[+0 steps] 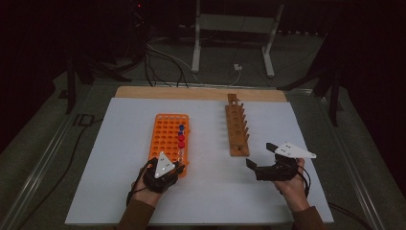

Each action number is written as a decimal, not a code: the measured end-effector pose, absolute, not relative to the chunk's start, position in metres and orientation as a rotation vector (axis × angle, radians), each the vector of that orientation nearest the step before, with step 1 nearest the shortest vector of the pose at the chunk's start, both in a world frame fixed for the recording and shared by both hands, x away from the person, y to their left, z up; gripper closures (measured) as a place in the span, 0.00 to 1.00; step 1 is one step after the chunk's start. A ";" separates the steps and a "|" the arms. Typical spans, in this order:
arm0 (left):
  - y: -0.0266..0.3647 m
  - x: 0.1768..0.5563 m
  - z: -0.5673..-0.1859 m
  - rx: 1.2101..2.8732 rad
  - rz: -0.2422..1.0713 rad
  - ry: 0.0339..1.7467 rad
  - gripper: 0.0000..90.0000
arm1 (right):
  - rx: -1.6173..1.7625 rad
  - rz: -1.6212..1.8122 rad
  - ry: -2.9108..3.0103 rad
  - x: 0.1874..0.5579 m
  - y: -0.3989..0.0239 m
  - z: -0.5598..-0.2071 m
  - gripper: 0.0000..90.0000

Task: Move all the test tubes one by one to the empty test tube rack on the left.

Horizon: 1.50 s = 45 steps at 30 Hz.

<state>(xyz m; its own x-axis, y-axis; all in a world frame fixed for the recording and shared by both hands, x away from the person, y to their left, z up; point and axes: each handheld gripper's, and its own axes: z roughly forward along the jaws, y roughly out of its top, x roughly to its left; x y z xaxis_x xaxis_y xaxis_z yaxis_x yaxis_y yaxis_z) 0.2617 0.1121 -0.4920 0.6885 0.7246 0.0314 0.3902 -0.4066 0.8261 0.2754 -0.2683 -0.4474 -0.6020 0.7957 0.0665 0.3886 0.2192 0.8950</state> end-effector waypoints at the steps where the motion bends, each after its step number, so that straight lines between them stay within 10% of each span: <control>1: 0.114 0.262 -0.492 2.031 0.478 0.859 0.83 | 1.094 1.346 2.086 0.274 -0.269 -0.449 0.01; 21: 0.182 0.251 -0.458 1.728 0.676 1.005 0.18 | 1.103 1.358 1.946 0.259 -0.294 -0.464 0.01; 45: 0.215 0.249 -0.467 1.624 0.728 1.143 0.00 | 1.136 1.366 1.889 0.254 -0.305 -0.475 0.01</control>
<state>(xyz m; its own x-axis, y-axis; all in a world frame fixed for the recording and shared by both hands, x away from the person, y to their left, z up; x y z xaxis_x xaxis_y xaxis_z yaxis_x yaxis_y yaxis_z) 0.2491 0.2149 -0.4669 0.3771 0.9242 -0.0608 0.3350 -0.0749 0.9392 0.2538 -0.3045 -0.4750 -0.4973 0.8662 0.0481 0.3169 0.1298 0.9395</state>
